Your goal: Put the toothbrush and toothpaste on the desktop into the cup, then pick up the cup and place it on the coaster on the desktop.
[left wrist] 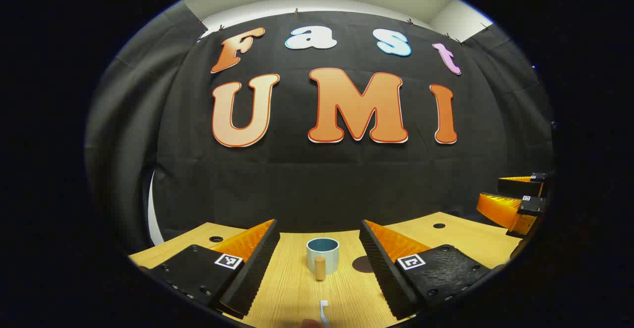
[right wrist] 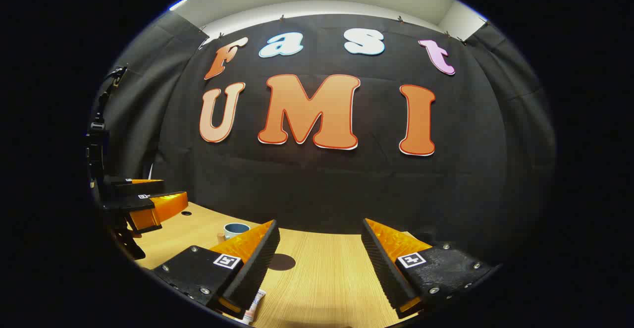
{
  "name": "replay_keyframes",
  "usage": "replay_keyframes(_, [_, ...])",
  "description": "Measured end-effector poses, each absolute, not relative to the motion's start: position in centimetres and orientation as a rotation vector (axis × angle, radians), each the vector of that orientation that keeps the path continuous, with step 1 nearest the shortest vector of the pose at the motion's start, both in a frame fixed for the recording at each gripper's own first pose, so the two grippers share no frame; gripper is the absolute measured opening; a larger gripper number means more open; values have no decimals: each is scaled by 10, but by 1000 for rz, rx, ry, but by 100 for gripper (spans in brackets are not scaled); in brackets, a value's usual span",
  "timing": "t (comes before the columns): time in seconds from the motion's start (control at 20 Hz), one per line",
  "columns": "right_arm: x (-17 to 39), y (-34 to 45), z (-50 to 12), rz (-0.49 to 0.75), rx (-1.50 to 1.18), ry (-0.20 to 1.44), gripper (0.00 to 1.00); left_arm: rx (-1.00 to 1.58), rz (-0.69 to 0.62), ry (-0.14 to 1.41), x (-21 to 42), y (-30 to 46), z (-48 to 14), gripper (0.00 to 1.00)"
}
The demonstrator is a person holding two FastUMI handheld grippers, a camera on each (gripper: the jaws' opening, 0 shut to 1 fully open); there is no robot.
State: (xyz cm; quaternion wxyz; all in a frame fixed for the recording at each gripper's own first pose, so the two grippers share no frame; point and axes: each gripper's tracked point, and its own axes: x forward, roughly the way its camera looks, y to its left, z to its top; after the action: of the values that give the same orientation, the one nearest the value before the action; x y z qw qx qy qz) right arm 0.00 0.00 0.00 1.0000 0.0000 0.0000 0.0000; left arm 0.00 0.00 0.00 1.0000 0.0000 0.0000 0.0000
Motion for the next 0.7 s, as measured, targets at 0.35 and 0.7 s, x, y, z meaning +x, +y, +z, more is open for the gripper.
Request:
replay_keyframes(0.35, [4,3,-2,10,15,3,99,3,10,0,2,1,0,97])
replay_keyframes(0.7, [3,7,-1,18,17,1,99,3,11,-2,0,1,1,97])
